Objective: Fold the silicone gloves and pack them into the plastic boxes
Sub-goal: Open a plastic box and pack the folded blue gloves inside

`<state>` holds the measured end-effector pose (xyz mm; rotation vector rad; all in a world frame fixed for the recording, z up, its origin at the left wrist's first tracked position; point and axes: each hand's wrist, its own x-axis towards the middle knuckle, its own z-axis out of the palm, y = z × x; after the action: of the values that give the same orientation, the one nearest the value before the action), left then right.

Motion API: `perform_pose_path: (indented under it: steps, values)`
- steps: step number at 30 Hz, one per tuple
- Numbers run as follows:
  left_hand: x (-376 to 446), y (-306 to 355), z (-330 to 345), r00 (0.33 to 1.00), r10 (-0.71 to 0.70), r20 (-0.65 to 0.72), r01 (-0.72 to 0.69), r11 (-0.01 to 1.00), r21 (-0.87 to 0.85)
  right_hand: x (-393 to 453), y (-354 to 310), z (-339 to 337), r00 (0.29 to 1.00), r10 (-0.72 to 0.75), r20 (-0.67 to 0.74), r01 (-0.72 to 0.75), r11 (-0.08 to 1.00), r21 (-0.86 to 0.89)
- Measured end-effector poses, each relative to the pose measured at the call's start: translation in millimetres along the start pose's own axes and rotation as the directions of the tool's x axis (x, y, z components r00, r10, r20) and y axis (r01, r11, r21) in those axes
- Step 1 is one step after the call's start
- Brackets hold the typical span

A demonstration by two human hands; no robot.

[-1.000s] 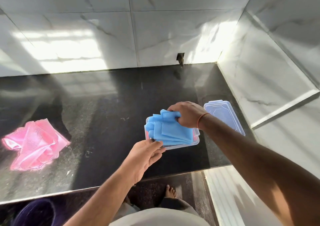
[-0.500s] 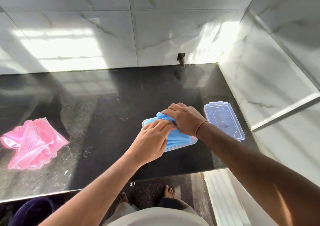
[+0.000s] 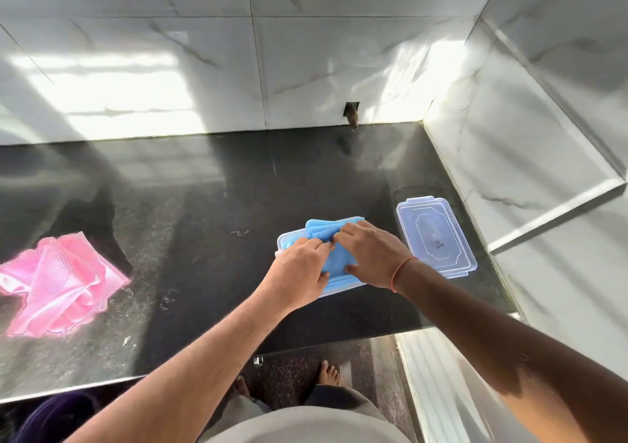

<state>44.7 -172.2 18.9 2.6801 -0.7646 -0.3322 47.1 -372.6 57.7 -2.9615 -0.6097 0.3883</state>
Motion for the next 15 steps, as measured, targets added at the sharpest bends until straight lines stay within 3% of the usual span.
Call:
perform_pose_path:
  steps: [8,11,15]
  values:
    - [9,-2,9,0.965,-0.042,0.259,-0.023,0.97,0.244,13,-11,11,0.971,0.02,0.238,0.013,0.991,-0.135]
    - [20,-2,6,0.929,-0.075,0.363,-0.016,0.97,0.243,22,-14,13,0.956,0.02,0.293,0.032,0.985,-0.172]
    - [29,-2,4,0.925,-0.106,0.364,0.026,0.975,0.219,30,-18,18,0.953,0.071,0.294,-0.012,0.98,-0.198]
